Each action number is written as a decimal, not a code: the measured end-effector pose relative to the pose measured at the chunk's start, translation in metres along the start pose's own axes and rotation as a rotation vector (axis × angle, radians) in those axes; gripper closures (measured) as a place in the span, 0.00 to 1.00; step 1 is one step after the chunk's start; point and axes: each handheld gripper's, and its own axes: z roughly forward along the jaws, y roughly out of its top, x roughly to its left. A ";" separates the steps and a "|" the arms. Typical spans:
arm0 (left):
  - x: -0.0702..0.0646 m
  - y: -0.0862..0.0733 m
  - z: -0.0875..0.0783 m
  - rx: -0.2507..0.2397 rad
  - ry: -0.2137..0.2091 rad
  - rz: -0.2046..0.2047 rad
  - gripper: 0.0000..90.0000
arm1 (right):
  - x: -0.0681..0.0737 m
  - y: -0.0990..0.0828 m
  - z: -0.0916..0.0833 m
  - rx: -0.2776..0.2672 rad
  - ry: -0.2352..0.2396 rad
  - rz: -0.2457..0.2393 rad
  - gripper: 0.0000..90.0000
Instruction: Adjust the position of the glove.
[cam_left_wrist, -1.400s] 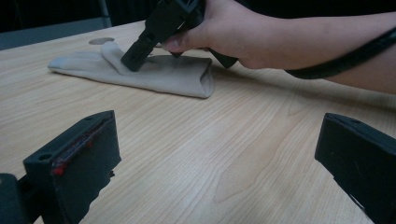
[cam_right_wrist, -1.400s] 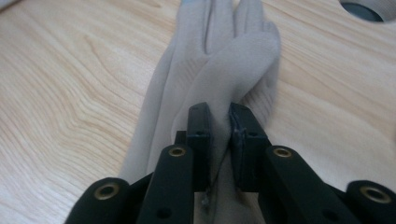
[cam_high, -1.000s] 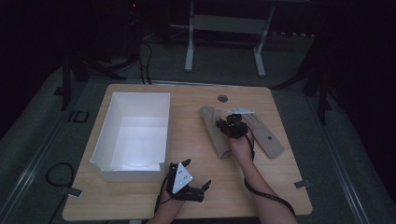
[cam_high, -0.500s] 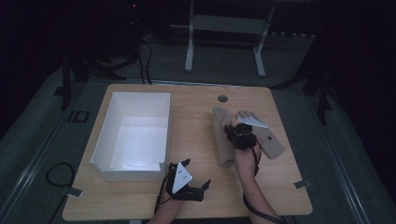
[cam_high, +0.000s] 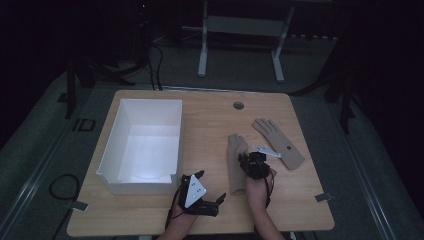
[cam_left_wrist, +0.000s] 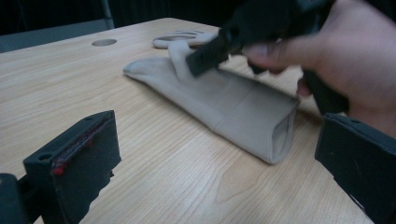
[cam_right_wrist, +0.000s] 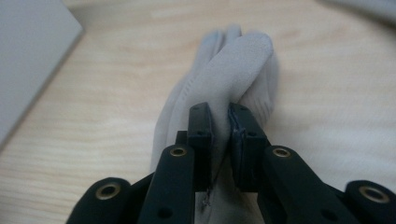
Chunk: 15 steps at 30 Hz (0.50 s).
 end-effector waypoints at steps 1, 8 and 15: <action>0.000 0.000 0.000 0.001 -0.002 0.000 0.00 | 0.000 -0.004 0.003 0.009 -0.008 -0.009 0.85; 0.000 0.000 0.000 0.001 -0.004 -0.002 0.00 | 0.003 -0.007 0.006 0.011 0.000 -0.035 0.70; 0.000 0.000 0.000 0.001 -0.005 -0.003 0.00 | -0.007 0.001 -0.002 0.044 0.052 -0.098 0.64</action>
